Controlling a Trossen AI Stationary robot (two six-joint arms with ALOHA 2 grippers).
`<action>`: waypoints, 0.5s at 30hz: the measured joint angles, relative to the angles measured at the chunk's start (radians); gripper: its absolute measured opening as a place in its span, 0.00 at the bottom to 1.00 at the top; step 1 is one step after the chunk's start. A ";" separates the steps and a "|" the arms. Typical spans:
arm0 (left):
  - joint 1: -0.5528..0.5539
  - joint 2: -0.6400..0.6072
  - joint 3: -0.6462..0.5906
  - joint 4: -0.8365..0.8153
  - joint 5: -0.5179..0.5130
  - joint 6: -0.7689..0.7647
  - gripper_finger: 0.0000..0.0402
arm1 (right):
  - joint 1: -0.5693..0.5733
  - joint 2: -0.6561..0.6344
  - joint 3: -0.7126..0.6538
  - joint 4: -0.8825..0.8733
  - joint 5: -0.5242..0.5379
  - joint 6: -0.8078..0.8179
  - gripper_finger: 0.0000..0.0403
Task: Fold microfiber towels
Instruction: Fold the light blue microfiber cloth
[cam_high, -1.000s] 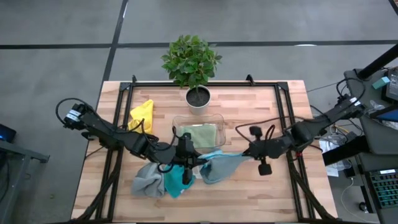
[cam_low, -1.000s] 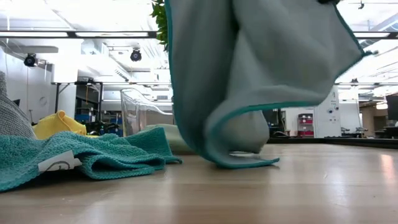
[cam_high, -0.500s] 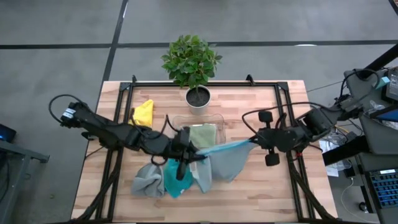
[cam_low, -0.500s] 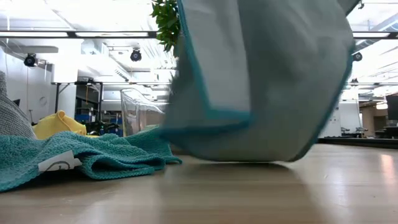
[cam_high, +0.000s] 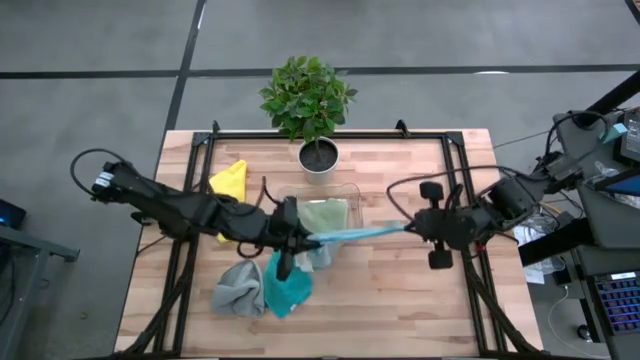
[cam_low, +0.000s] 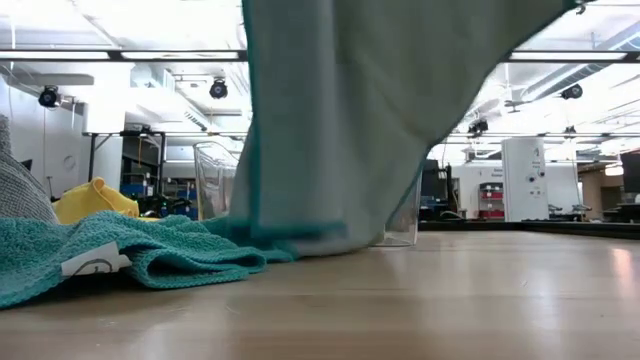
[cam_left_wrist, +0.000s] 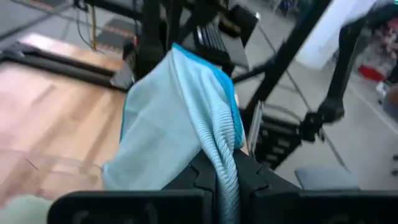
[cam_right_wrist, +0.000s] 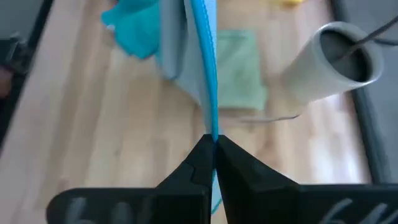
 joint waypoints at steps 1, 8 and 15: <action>-0.009 0.015 -0.001 0.000 0.001 -0.003 0.00 | 0.013 0.000 -0.013 -0.001 -0.003 0.011 0.02; -0.060 0.097 -0.003 0.045 0.013 -0.069 0.00 | 0.076 0.000 -0.057 0.002 -0.008 0.020 0.02; -0.072 0.101 -0.002 0.099 0.026 -0.080 0.00 | 0.079 -0.002 0.014 -0.022 0.009 0.018 0.02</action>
